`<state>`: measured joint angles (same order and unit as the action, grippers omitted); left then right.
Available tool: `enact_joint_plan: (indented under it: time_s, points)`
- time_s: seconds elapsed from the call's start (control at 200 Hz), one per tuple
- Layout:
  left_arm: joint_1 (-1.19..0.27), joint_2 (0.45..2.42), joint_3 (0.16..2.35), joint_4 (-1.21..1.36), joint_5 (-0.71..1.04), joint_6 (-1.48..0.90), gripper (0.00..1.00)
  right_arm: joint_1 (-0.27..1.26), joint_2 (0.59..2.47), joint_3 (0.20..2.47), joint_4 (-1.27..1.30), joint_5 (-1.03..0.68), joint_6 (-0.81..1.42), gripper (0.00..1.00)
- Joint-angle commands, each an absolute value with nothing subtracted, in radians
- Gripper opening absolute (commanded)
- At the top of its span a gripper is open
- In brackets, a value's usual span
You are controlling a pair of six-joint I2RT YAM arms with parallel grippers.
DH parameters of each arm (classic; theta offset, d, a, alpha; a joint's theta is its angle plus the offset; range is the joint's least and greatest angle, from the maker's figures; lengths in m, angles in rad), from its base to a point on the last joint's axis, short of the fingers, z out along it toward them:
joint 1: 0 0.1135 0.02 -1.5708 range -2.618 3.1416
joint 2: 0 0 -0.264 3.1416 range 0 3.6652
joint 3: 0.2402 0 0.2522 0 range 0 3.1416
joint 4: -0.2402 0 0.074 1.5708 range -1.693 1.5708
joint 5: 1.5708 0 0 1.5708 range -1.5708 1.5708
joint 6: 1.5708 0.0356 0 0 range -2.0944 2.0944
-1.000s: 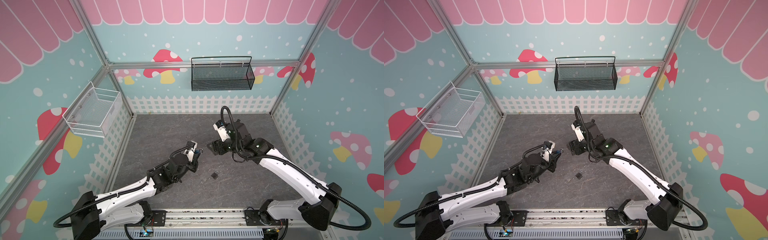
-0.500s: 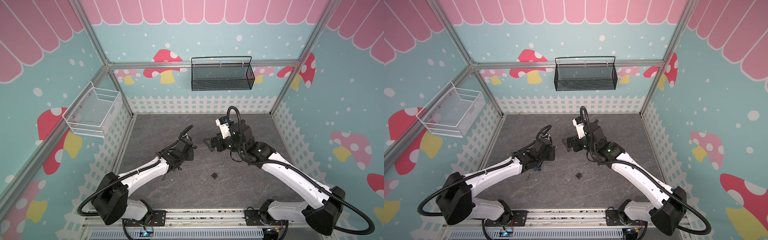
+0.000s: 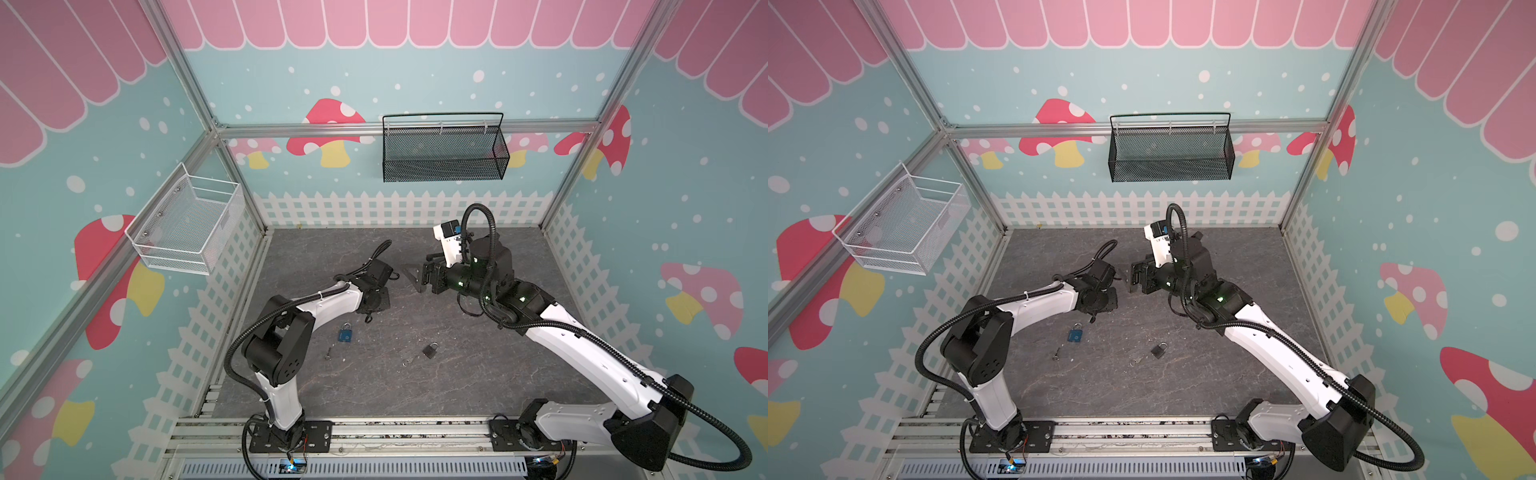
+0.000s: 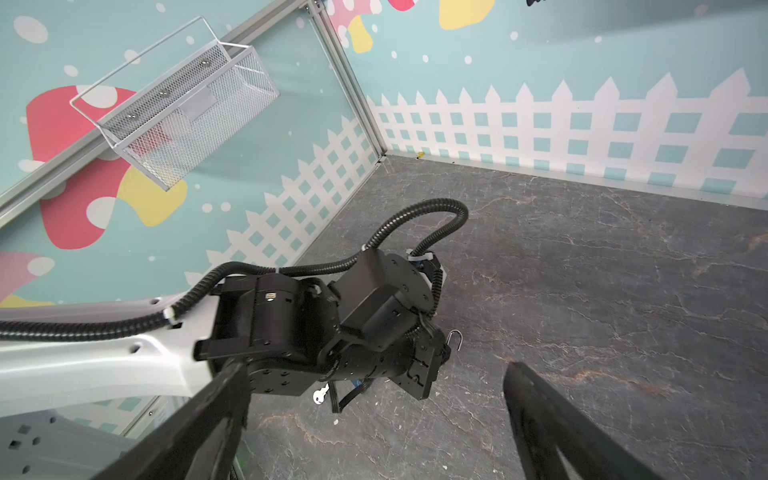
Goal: Unlock with the key
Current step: 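Set the blue padlock down and open the left gripper while the right arm withdraws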
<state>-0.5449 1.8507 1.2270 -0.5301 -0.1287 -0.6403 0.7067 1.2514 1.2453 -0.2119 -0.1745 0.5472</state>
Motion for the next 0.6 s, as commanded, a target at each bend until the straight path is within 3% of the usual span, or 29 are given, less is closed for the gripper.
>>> enact_joint_plan:
  time_s: [0.0, 0.49, 0.59]
  points:
    - [-0.534, 1.888, 1.280, -0.595, -0.129, -0.645, 0.00, 0.703, 1.241, 1.277, -0.183, -0.193, 0.560, 0.98]
    - [-0.534, 1.991, 1.334, -0.685, -0.109, -0.570, 0.00, 0.693, 1.223, 1.259, -0.157, -0.189, 0.560, 0.98]
    - [-0.534, 2.000, 1.341, -0.699, -0.103, -0.557, 0.08, 0.692, 1.207, 1.236, -0.149, -0.185, 0.562, 0.98]
